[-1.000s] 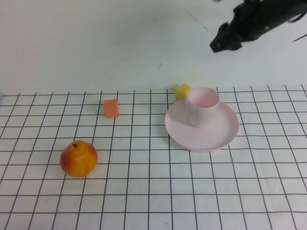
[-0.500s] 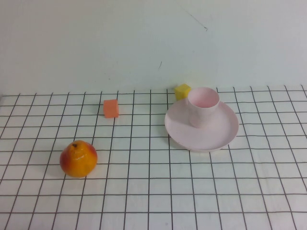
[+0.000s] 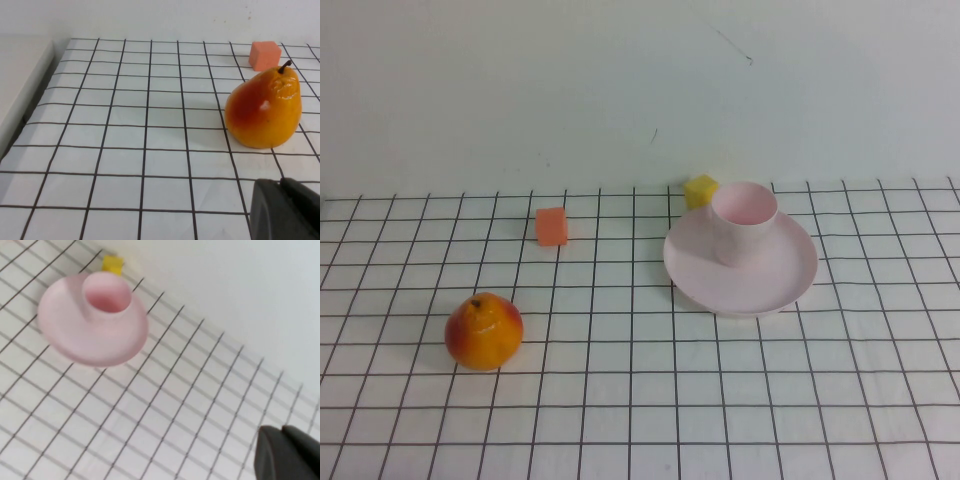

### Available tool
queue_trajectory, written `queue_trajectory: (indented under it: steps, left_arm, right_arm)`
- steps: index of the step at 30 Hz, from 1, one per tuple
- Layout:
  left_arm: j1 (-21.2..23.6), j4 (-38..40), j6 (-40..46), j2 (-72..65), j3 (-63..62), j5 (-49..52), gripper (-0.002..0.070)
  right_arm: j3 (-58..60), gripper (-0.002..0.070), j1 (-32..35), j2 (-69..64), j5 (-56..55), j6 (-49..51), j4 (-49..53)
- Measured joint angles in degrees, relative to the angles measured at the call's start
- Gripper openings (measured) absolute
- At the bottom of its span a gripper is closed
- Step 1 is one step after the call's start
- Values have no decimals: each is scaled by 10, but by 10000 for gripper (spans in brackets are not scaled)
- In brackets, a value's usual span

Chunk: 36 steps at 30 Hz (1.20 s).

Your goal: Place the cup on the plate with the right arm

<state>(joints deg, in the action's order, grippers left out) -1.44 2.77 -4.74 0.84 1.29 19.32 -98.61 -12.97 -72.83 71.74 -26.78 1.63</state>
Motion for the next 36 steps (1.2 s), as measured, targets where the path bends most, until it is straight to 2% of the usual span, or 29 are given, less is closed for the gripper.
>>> queue_trajectory:
  steps: [4, 8, 16, 20, 23, 30, 36]
  left_arm:
    - [0, 0, 0, 0, 0, 0, -3]
    - [0, 0, 0, 0, 0, 0, -3]
    - [0, 0, 0, 0, 0, 0, -3]
    - [0, 0, 0, 0, 0, 0, -3]
    - [0, 0, 0, 0, 0, 0, -3]
    - [0, 0, 0, 0, 0, 0, -3]
    - [0, 0, 0, 0, 0, 0, -3]
  right_arm:
    - [103, 1, 0, 23, 0, 54, -26]
    - [162, 1, 0, 15, 0, 67, -38]
    - [182, 0, 0, -38, -1, 75, -40]
    - [221, 0, 0, -16, -7, 106, -46]
    - [278, 0, 0, 48, -72, 113, -68]
    - [482, 0, 13, 284, -344, 108, -81]
    - [646, 0, 68, 503, -409, 108, -82]
